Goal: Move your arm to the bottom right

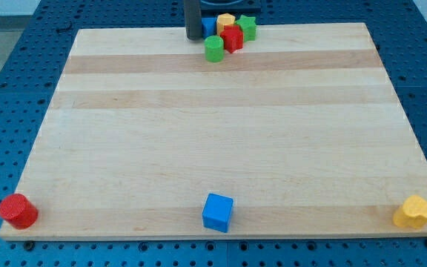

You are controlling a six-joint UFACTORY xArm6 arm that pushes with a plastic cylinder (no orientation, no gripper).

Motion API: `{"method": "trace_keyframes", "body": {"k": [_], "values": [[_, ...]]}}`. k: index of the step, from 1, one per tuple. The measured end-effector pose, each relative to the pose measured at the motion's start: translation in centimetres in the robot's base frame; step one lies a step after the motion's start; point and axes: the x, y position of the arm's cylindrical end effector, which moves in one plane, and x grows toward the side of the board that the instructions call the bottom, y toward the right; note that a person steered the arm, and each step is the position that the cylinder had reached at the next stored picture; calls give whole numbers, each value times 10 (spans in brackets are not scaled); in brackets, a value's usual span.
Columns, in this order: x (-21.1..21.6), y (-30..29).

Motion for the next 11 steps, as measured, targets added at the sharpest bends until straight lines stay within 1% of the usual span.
{"method": "trace_keyframes", "body": {"k": [1,2,3,4,5,6,7,10,11], "values": [[0,-26],[20,-64],[97,-50],[184,23],[249,102],[301,173],[331,218],[346,327],[381,340]]}}
